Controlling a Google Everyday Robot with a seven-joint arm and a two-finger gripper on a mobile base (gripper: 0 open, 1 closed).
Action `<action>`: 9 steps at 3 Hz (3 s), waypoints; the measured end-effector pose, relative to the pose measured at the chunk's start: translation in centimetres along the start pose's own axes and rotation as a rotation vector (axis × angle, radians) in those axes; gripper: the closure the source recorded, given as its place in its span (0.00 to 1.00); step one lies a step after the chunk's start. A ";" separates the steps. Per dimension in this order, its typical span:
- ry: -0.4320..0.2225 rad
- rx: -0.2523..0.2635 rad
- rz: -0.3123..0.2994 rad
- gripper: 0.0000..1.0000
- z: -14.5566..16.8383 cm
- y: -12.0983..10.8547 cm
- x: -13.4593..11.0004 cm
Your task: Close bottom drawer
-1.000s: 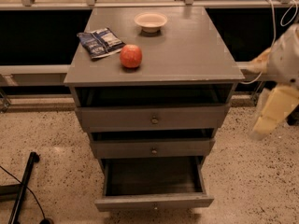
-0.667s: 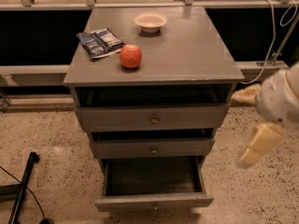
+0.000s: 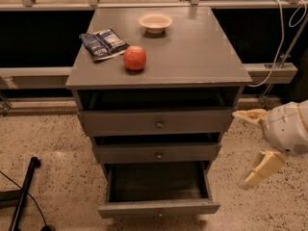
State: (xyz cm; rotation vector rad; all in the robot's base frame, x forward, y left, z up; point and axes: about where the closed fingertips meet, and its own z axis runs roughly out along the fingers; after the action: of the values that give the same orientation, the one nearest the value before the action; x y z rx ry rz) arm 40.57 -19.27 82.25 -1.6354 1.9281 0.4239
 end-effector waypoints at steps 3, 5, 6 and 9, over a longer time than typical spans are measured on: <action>0.065 -0.036 0.039 0.00 18.8 2.8 15.6; -0.005 -0.051 -0.018 0.00 21.3 3.5 15.4; -0.156 -0.058 -0.127 0.00 27.4 5.4 15.0; -0.189 -0.157 -0.130 0.00 34.1 7.1 17.1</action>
Offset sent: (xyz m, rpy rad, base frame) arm 0.0045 0.0007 -0.3276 -0.1501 0.0642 -0.0150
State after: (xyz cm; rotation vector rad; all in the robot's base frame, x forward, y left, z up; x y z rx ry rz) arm 39.50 -11.72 44.19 -1.7399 1.6751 0.6661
